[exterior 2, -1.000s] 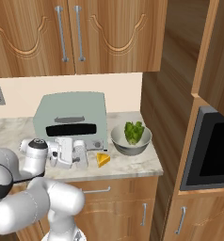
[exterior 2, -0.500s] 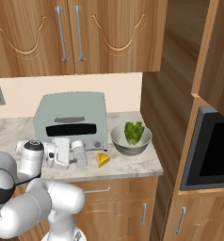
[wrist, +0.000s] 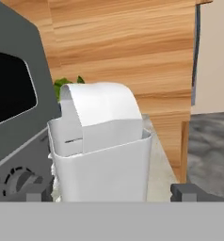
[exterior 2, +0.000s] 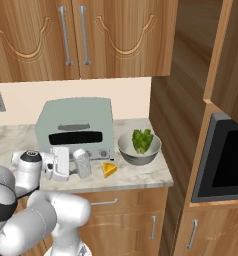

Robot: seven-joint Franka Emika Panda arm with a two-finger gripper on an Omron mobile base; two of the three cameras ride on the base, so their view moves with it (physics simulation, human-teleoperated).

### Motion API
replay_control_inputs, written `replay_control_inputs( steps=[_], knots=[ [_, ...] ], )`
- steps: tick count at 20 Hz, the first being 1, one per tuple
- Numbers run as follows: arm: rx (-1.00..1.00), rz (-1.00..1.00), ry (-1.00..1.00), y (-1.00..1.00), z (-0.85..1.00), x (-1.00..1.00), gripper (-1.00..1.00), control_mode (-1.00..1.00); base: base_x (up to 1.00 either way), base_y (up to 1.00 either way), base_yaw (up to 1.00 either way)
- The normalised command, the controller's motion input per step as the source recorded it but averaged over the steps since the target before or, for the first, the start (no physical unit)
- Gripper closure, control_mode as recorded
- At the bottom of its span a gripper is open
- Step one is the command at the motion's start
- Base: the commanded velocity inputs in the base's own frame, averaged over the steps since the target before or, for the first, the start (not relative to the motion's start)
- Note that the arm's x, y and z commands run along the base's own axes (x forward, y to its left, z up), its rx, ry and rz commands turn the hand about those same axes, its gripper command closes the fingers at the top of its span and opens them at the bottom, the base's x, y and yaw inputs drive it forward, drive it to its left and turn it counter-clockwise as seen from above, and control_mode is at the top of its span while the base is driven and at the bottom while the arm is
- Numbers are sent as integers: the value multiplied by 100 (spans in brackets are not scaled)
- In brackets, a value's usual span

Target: Pick the cheese from the fridge and the cheese grater from the cabinet and place them next to the salad bowl.

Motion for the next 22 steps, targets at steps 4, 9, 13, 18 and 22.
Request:
replay_control_inputs(
  steps=[4, 9, 13, 18, 22],
  knots=[
    [0, 0, 0, 24, 0, -8, -100, -100, 0, 0, 0],
    [0, 9, 0, 23, 0, -28, -100, -100, 0, 0, 0],
    [0, 13, 0, 12, 1, -34, -100, -100, 0, 0, 0],
    [0, 28, -3, -18, 53, -62, -100, -100, 0, 0, 0],
    [-4, 31, 12, -29, 98, -41, -100, -100, 0, 0, 0]
  ],
)
